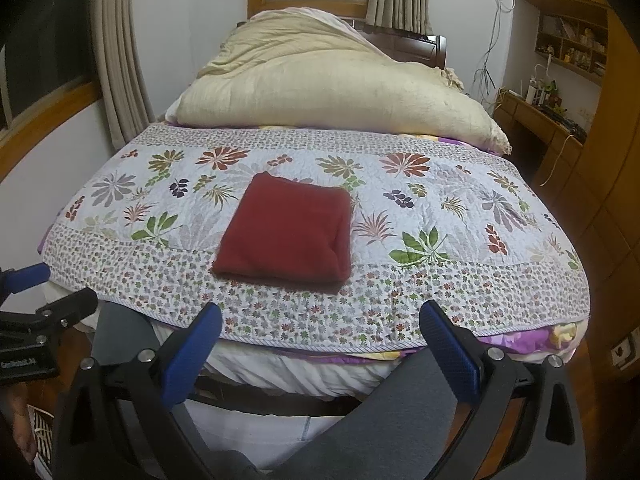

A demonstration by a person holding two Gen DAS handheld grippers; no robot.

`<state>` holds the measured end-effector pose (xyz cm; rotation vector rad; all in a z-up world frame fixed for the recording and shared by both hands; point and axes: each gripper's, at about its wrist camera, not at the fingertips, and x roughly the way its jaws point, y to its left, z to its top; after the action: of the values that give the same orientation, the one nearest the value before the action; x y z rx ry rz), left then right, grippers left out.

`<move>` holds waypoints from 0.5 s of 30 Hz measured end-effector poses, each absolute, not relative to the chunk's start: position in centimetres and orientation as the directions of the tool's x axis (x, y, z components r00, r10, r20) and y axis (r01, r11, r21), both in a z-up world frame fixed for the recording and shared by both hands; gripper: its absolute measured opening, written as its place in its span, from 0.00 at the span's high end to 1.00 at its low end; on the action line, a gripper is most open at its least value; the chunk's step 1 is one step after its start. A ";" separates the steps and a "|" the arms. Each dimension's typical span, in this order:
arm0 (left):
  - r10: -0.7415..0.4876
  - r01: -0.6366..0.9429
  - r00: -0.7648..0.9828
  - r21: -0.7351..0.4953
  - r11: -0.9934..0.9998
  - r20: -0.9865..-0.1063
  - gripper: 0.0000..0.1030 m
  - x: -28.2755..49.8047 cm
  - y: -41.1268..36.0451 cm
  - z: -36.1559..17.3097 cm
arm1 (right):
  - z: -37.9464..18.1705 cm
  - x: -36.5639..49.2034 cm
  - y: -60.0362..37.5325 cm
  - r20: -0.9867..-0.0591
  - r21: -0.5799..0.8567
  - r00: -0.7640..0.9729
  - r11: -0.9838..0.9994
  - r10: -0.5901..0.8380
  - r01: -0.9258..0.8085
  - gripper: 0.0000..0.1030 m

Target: Fold small clothes

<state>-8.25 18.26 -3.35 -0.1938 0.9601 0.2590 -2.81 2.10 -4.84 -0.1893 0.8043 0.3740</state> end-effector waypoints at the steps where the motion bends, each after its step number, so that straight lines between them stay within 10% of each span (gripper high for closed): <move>1: 0.130 -0.300 0.548 -0.049 0.953 -0.826 0.03 -8.2 18.3 -3.3 | -4.8 -2.8 2.1 -0.732 -0.024 0.632 0.918 0.254 -0.396 0.04; 15: 0.136 -0.309 0.546 -0.047 0.950 -0.827 0.03 -8.3 18.3 -3.3 | -4.8 -2.9 2.4 -0.735 -0.023 0.626 0.913 0.260 -0.406 0.04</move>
<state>-8.27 18.32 -3.35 -0.1959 0.9588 0.2658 -2.86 2.36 -4.76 -0.1946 0.8091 0.3847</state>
